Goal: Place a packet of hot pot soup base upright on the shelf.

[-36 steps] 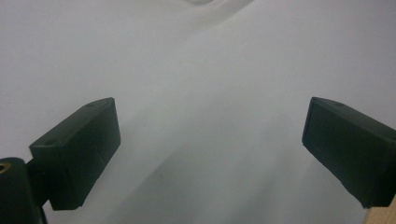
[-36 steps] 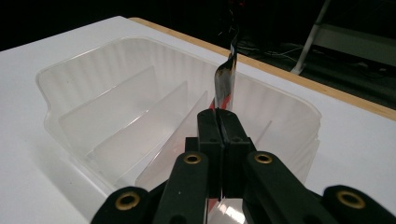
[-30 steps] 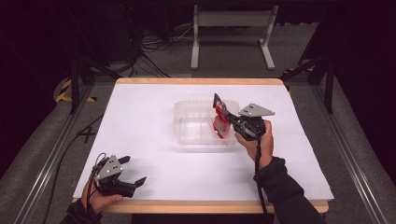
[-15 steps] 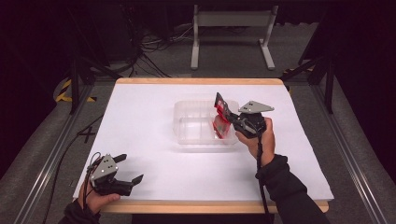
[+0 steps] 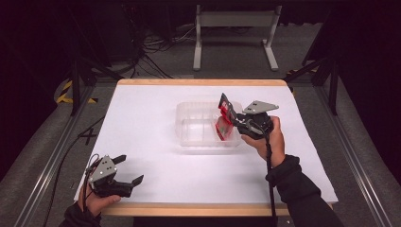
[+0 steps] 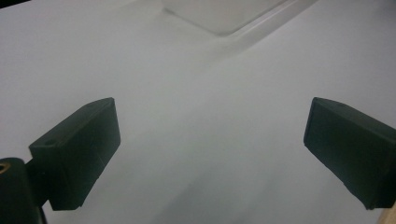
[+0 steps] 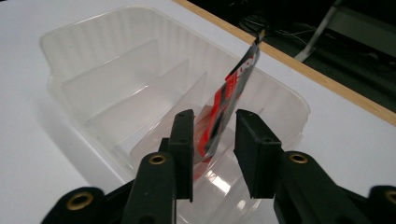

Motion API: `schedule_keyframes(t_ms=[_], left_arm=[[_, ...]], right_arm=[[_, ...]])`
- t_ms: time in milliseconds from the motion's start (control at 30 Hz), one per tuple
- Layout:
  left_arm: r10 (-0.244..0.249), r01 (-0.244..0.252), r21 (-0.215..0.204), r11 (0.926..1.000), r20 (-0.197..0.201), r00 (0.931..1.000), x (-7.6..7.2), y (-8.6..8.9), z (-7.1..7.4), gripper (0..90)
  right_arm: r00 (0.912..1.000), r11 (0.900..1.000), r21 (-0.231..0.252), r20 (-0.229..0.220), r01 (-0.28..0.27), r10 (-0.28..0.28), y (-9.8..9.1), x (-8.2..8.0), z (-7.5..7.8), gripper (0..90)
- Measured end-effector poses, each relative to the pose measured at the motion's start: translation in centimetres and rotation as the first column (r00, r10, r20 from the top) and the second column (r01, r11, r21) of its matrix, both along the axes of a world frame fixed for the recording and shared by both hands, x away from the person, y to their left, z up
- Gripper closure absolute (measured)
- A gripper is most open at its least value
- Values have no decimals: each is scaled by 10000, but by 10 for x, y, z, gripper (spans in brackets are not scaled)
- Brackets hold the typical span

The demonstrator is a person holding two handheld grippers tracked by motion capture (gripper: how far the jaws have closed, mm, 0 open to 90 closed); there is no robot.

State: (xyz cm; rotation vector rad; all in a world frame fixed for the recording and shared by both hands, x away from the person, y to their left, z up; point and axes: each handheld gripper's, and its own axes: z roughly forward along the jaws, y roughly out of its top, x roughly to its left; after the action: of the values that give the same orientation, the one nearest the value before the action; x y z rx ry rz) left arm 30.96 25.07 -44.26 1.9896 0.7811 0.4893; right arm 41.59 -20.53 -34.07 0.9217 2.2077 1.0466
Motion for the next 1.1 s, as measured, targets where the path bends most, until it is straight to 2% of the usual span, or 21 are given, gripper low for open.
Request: schedule_keyframes(t_ms=[33, 67, 167, 233, 367, 467, 567, 700, 900, 1100], left_arm=[[22, -22, 66, 10000, 31, 10000, 1, 0, -1, 45], [35, -35, 48, 10000, -4, 10000, 1, 1, -1, 45], [12, -13, 26, 10000, 15, 10000, 1, 0, -1, 45], [-40, 41, 102, 9999, -35, 10000, 1, -1, -1, 45], [-86, 88, 193, 9998, -86, 9999, 1, -2, -3, 45], [-129, 133, 252, 9996, -149, 9998, 1, -4, -4, 44], [-162, 166, 306, 9994, -155, 9997, 1, -6, -4, 45], [-225, 234, 384, 9990, -227, 9995, 1, -7, -5, 45], [-240, 253, 534, 9983, -241, 9994, 2, -8, -6, 45], [-256, 269, 526, 9983, -250, 9994, 1, -8, -6, 45]], right_arm=[[9999, 9999, -85, 53, -99, 99, 1, -1, 1, 662], [9994, 9987, -421, 197, -283, 292, 2, -4, 4, 630], [9986, 9973, -607, 310, -406, 425, 2, -6, 6, 601], [9979, 9946, -922, 389, -483, 520, 1, -8, 7, 563], [9958, 9917, -1024, 392, -782, 825, -3, -12, 8, 503], [9929, 9867, -1225, 400, -1063, 1120, -5, -16, 5, 411], [9922, 9878, -1241, 700, -941, 1033, -9, -21, 4, 309], [9923, 9908, -1164, 948, -684, 797, -16, -25, 6, 223], [9895, 9886, -1328, 1162, -707, 863, -25, -31, 8, 173], [9919, 9851, -1579, 959, -677, 835, -32, -36, 2, 163]])
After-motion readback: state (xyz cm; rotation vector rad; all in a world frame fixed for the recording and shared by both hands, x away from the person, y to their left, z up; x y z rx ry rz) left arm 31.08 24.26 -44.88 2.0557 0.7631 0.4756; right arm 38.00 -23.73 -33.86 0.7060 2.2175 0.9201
